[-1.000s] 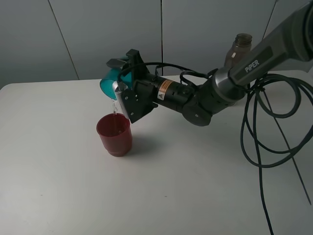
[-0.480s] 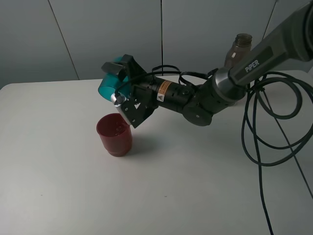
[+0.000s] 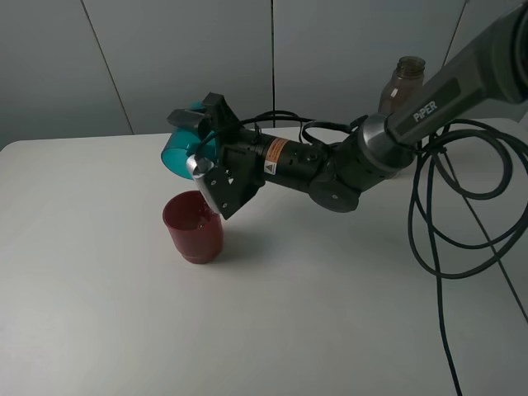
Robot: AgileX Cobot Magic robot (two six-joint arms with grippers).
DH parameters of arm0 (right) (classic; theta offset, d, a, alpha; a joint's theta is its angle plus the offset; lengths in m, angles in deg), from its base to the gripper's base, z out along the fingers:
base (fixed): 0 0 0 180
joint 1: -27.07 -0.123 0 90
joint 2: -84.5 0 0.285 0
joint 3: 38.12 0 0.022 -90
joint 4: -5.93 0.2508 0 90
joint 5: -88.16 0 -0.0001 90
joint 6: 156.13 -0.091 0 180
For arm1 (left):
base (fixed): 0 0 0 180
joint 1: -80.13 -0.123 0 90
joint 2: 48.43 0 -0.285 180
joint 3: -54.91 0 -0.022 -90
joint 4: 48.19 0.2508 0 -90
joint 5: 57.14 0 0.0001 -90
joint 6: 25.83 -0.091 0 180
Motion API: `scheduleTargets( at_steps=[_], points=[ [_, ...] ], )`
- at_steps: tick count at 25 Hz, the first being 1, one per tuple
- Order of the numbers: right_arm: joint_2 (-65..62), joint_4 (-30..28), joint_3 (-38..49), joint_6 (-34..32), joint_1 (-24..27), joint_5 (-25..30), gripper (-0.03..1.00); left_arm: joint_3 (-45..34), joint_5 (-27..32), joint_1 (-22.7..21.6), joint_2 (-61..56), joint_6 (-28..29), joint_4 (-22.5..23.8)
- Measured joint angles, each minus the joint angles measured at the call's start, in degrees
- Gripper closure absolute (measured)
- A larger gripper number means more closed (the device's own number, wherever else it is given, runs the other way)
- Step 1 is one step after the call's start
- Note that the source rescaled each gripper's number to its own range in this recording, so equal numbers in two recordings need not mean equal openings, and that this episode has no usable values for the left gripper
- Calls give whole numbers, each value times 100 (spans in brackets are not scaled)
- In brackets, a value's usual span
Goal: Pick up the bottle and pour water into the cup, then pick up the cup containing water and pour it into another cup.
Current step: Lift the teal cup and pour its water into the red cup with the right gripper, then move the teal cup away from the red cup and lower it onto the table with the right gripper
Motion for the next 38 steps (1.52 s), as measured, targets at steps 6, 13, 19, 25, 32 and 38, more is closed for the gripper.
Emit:
scheduleTargets(
  at_steps=[6,13,19,25,32,38],
  points=[
    [-118,322,0,-2542,0,247,92,0,0,0,0,0,0],
    [-611,1174,186,-5646,101,1143,92,0,0,0,0,0,0],
    [-621,1197,228,-8529,664,1558,92,0,0,0,0,0,0],
    [-299,892,228,-9568,1053,1554,92,0,0,0,0,0,0],
    [307,858,246,-8945,1075,877,92,0,0,0,0,0,0],
    [702,902,246,-8713,1075,380,92,0,0,0,0,0,0]
  ],
)
